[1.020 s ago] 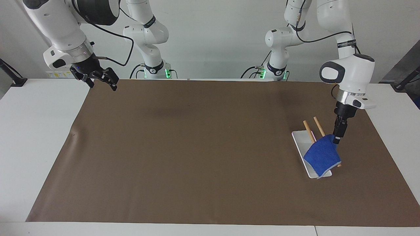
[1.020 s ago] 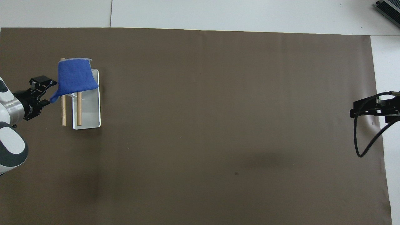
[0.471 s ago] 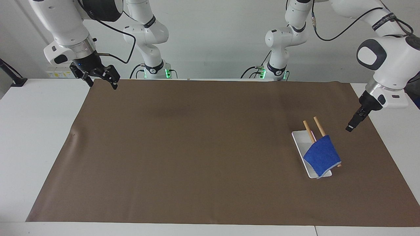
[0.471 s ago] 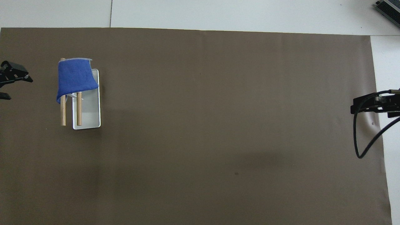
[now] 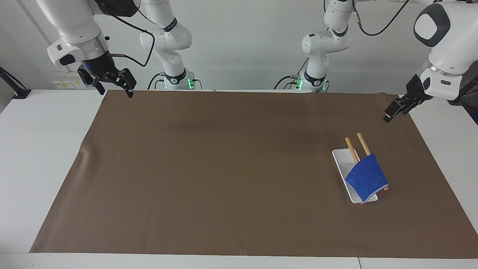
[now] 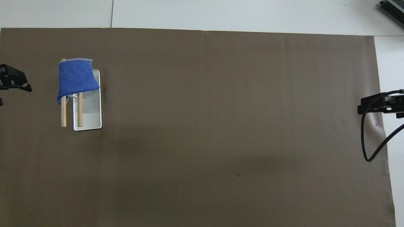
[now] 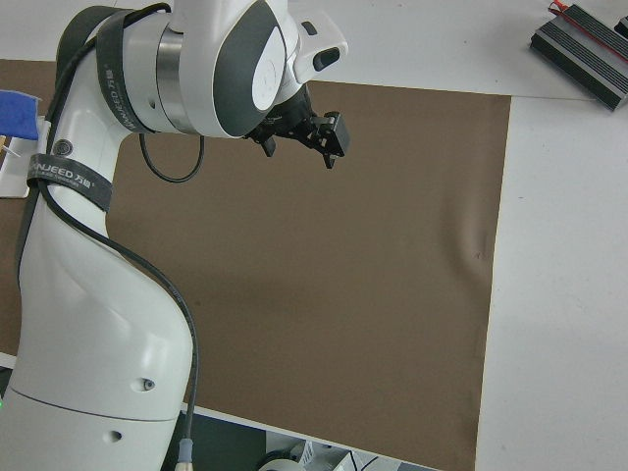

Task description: Right arm passes towel to left arm to hang

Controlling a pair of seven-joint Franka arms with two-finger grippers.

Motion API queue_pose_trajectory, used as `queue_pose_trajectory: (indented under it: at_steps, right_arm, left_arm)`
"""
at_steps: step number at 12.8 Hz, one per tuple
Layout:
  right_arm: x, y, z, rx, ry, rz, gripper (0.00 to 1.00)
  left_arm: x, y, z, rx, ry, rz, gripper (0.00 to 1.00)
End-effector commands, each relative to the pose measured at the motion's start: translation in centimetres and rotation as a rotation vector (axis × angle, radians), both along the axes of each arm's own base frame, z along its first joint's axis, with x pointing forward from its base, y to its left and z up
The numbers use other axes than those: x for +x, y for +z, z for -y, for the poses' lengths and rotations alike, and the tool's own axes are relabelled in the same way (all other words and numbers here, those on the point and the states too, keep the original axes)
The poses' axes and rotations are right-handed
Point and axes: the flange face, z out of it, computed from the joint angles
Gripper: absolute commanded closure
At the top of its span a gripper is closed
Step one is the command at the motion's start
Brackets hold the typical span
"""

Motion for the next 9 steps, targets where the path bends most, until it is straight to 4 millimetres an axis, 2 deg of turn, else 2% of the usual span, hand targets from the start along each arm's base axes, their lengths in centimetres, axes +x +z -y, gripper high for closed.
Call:
queue_pose_trajectory:
  at_steps: [1,2,5,9]
  right_arm:
    - [-0.5,-0.2,0.0,-0.008,0.011,-0.010,0.00]
    - [-0.5,-0.3,0.0,-0.006,0.011,-0.011,0.00]
    - [-0.5,-0.3,0.0,-0.006,0.003,-0.013,0.00]
    - [-0.6,-0.3,-0.1,-0.007,-0.020,-0.018,0.00]
  left_arm:
    - [-2.1,2.6,0.8,0.045,-0.122,-0.005,0.13]
    - [-2.3,3.5,0.7,0.043,-0.120,0.027,0.00]
    - [-1.3,3.7,0.7,0.019,-0.102,0.146,0.00]
    - [-1.7,3.1,0.3,0.019,-0.111,0.121,0.00]
